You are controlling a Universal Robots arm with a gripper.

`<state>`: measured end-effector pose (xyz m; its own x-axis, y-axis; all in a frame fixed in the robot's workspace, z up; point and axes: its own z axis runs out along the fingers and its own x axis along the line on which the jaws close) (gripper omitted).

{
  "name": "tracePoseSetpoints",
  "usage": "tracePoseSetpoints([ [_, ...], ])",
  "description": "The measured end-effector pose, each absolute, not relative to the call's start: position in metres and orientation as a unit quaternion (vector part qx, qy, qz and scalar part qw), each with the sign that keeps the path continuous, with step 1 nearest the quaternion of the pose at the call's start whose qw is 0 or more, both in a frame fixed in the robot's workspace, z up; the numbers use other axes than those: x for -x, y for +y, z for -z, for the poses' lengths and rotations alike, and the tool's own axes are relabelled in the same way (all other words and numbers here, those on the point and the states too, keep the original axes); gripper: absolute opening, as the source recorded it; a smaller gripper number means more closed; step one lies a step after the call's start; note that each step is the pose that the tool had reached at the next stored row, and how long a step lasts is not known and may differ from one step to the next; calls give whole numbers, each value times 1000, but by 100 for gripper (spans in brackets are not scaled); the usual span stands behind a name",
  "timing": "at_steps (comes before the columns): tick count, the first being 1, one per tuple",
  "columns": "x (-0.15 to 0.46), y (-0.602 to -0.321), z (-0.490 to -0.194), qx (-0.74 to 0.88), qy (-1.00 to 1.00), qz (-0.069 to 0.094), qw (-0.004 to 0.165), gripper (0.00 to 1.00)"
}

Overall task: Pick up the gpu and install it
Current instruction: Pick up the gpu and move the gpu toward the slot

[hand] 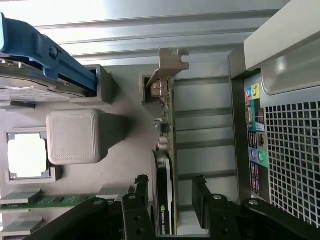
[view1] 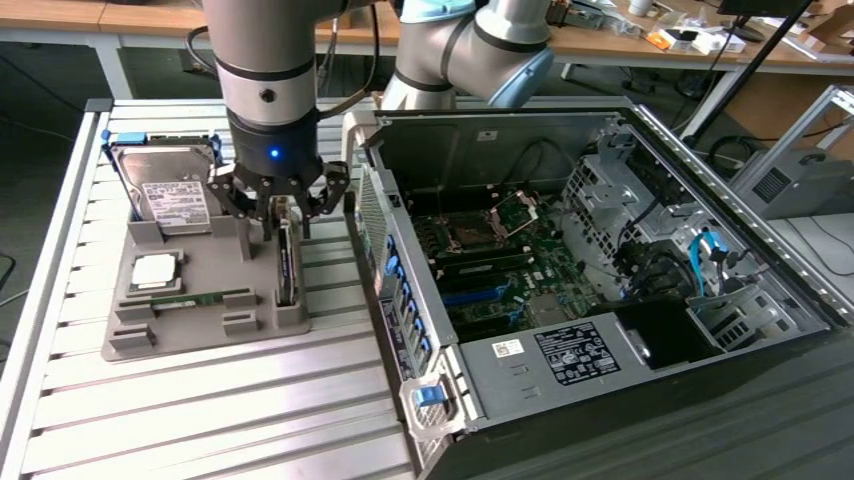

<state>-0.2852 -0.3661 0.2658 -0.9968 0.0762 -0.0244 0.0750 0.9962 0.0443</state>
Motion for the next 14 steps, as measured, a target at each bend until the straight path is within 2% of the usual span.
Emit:
tracePoseSetpoints([
  [14, 286, -360, -254, -38, 999, -22, 13, 48],
])
